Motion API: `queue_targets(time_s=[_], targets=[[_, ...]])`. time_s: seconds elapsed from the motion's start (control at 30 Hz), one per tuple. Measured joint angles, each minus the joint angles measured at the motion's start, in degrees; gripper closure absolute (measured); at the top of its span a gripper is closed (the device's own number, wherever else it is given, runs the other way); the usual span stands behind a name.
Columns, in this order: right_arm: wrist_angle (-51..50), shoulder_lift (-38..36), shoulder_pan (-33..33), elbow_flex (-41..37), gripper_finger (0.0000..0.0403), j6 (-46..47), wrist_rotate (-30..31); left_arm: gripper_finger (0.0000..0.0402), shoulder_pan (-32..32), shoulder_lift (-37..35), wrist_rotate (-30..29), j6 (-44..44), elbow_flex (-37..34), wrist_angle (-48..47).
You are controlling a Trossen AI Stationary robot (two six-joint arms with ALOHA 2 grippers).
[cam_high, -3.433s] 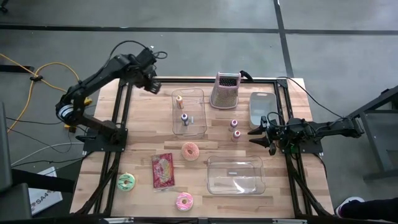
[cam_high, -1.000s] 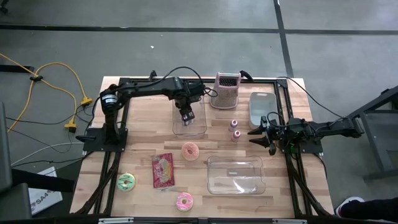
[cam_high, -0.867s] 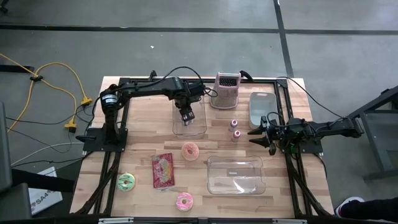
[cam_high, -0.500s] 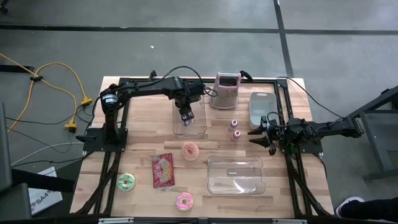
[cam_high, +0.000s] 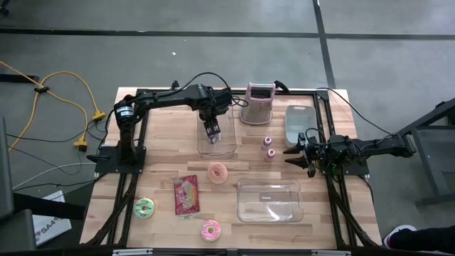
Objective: Pick & Place Food Item
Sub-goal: Put the left red food coloring bottle into the top transparent bin
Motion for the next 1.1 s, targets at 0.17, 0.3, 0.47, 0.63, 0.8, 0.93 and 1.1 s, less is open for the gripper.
queue_targets(time_s=[0.17,0.3,0.47,0.63,0.8,0.93,1.1], targets=[[0.00,0.00,-0.01,-0.01,0.0241,0.00,0.00,0.0262,0.54,0.00,1.02,1.81,0.00,0.40],[0.00,0.02,-0.01,0.01,0.0241,0.00,0.00,0.0246,1.04,0.01,2.26,2.24,0.00,0.43],[0.02,0.02,0.01,0.01,0.0241,0.00,0.00,0.0229,1.03,0.00,2.25,2.21,0.00,0.45],[0.00,0.01,-0.01,0.01,0.0241,0.00,0.00,0.0228,1.03,0.00,2.23,2.22,0.00,0.60],[0.00,0.02,0.00,0.01,0.0241,0.00,0.00,0.0228,1.03,0.00,2.19,2.22,0.00,0.82],[0.00,0.00,0.01,0.00,0.0241,0.00,0.00,0.0228,0.97,0.00,2.19,2.28,0.00,1.48],[0.00,0.00,0.01,0.01,0.0241,0.00,0.00,0.0228,0.51,-0.47,2.16,3.73,-0.04,2.04]])
